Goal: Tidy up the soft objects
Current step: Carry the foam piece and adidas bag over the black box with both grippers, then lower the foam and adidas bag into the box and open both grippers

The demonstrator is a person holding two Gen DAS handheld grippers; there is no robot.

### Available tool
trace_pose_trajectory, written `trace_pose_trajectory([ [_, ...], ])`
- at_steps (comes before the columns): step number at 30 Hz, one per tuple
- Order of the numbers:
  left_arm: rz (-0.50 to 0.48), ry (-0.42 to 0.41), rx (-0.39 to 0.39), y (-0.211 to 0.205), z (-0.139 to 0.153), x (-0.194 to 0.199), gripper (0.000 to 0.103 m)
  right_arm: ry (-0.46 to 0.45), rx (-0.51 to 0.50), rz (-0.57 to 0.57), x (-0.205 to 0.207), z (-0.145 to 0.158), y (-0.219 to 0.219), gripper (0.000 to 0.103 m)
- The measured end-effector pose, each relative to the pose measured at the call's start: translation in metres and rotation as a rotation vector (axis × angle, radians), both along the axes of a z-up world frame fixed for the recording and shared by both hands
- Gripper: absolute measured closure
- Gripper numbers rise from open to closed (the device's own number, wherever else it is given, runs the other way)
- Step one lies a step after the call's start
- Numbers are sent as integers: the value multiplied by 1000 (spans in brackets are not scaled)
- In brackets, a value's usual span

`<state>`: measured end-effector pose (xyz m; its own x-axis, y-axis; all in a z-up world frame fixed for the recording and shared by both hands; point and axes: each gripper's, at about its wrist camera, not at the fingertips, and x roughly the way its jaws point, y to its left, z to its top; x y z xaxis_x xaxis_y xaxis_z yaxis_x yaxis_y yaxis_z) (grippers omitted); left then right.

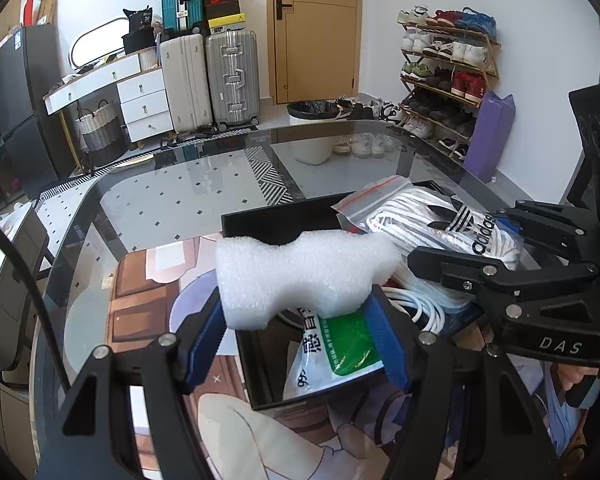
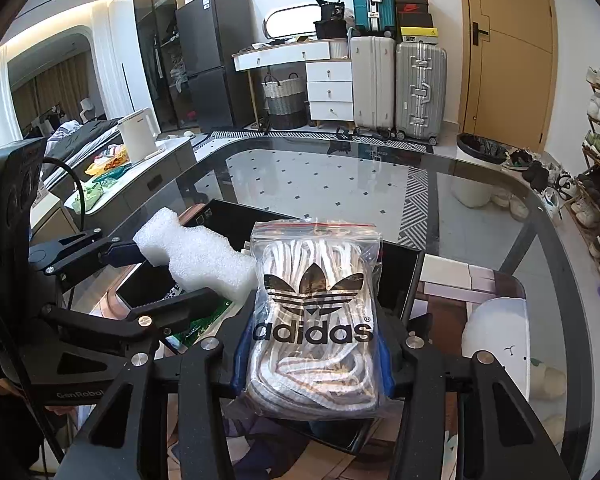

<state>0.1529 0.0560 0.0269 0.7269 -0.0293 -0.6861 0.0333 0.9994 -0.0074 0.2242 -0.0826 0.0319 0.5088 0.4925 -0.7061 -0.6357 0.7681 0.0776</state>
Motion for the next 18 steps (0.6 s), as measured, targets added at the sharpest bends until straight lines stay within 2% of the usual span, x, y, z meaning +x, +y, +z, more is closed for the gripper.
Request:
trace_pose_trajectory([
  [2, -8, -10, 7, -1, 3, -3, 35, -21, 6, 15, -4, 3, -1, 52],
  [3, -14, -21, 10, -1, 5, -5, 34, -34, 9, 29, -7, 5, -1, 47],
  [4, -20, -33, 12, -2, 7, -8, 31, -54, 15, 43, -12, 8, -3, 35],
  [5, -21, -47, 13, -2, 9, -12, 27, -71, 20, 47, -16, 11, -4, 27],
  [6, -16, -62, 17, -1, 12, -16, 18, -92, 27, 50, -20, 14, -7, 12],
  [7, -10, -76, 20, 0, 14, -18, 13, -109, 34, 49, -24, 18, -9, 8],
  [12, 8, -143, 0, 9, 25, -37, 1, -125, 43, 20, -34, 26, -23, 1],
  [18, 54, -172, -40, 20, 24, -57, 0, -121, 104, -5, -52, 27, -46, 1],
])
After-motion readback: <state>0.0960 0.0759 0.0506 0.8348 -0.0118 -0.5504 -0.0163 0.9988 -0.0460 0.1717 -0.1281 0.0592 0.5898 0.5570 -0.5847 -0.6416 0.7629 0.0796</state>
